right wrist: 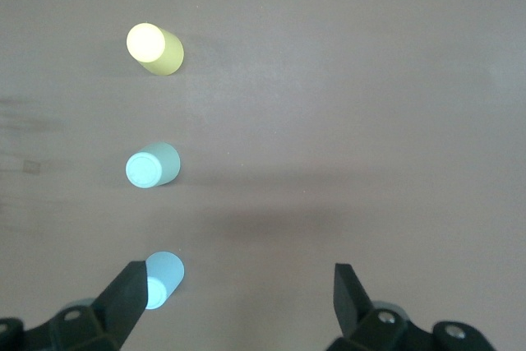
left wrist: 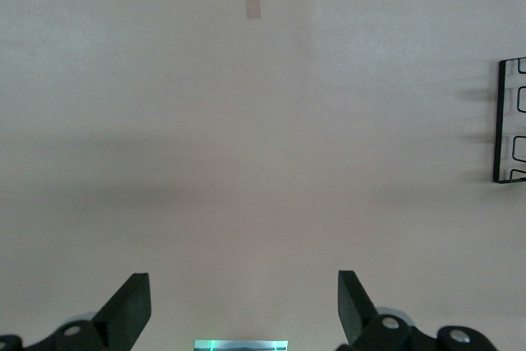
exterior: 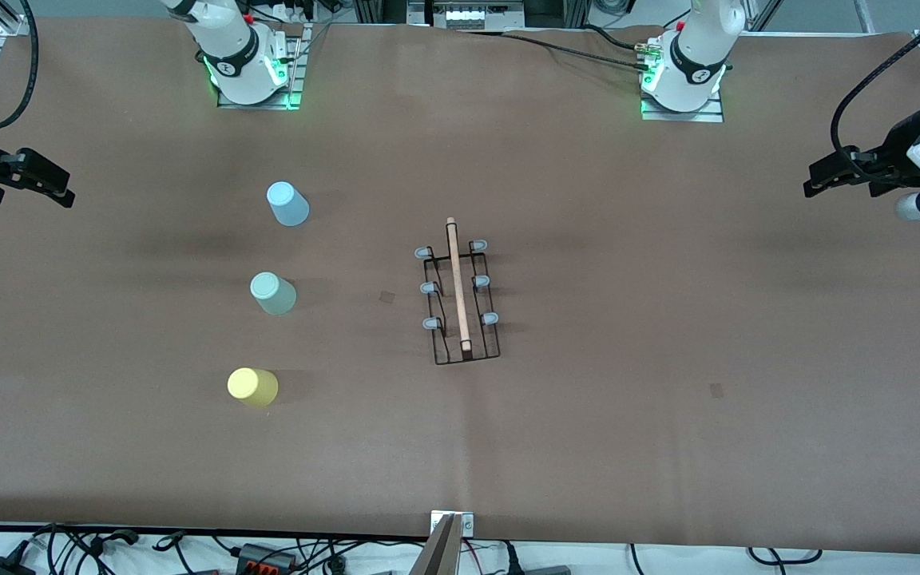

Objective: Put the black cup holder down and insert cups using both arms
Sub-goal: 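Reach the right gripper toward the teal cup, then close the right gripper around the teal cup and lift it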

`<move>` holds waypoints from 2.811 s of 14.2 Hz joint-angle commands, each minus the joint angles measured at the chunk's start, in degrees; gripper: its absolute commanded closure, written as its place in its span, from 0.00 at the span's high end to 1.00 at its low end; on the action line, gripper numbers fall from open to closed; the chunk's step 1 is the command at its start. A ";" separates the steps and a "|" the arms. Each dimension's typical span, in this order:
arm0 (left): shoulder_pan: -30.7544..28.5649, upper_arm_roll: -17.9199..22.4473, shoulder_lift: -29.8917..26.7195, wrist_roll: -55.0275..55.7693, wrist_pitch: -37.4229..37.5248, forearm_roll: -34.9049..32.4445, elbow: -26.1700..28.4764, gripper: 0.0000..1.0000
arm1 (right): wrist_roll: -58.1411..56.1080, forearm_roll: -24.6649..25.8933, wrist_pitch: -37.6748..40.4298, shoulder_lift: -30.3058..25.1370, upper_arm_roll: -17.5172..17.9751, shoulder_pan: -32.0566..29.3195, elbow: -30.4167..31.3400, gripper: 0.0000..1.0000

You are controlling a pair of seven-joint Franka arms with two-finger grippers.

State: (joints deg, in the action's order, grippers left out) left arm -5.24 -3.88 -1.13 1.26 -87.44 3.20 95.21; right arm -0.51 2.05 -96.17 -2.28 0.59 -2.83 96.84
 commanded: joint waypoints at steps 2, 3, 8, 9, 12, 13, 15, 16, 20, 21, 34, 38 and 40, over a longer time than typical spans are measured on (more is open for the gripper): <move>-0.03 -0.16 0.70 -0.47 0.87 -1.01 -1.60 1.00 | -0.89 -0.73 -0.69 -1.68 -0.59 0.63 1.59 1.00; -0.03 -0.16 0.70 -0.47 0.96 -1.01 -1.60 1.00 | -0.89 -0.73 -0.51 -1.50 -0.51 0.63 1.59 1.00; -0.03 -0.34 0.70 -0.38 0.96 -1.01 -1.60 1.00 | -0.37 -1.08 -0.60 3.40 0.02 1.85 0.89 1.00; -0.03 -0.34 0.70 -0.38 0.96 -1.01 -1.60 1.00 | -0.02 -1.17 -1.21 4.73 0.02 2.90 0.89 1.00; -0.03 -0.34 0.70 -0.38 0.96 -1.01 -1.69 1.00 | 1.82 -1.43 -4.46 11.13 0.02 5.46 1.06 1.00; -0.03 -0.34 0.70 -0.38 0.96 -1.01 -1.69 1.00 | 3.22 -1.43 -5.34 13.07 0.02 6.60 1.07 1.00; -0.03 -0.34 0.70 -0.38 0.96 -1.01 -1.69 1.00 | 8.57 -1.34 -7.01 16.94 0.02 9.93 1.07 1.00; -0.03 -0.34 0.70 -0.38 0.96 -0.92 -1.69 1.00 | 9.90 -1.34 -8.41 18.78 0.02 10.90 0.98 1.00; -0.03 -0.34 0.70 -0.38 0.96 -0.92 -1.61 1.00 | 11.94 -1.52 -14.03 25.56 0.02 13.19 1.15 1.00; -0.03 -0.34 0.70 -0.47 0.96 -0.92 -1.69 1.00 | 12.03 -1.52 -15.00 27.22 0.02 13.46 0.89 1.00; -0.73 0.28 0.70 0.06 0.87 -0.57 -1.78 1.00 | 18.44 -3.45 -17.82 32.16 -0.51 15.05 4.67 1.00; -0.64 0.19 0.61 0.06 1.05 -0.57 -1.78 1.00 | 18.53 -4.41 -20.20 34.44 -0.07 15.22 4.58 1.00; -0.64 -0.16 0.61 0.06 1.05 -0.57 -1.78 1.00 | 18.44 -5.65 -19.85 34.80 -0.07 15.31 4.67 1.00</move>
State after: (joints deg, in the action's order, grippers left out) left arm -5.86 -3.65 -1.00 1.29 -87.44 3.20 94.79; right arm 17.55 -2.33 -115.63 32.62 0.19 12.52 101.04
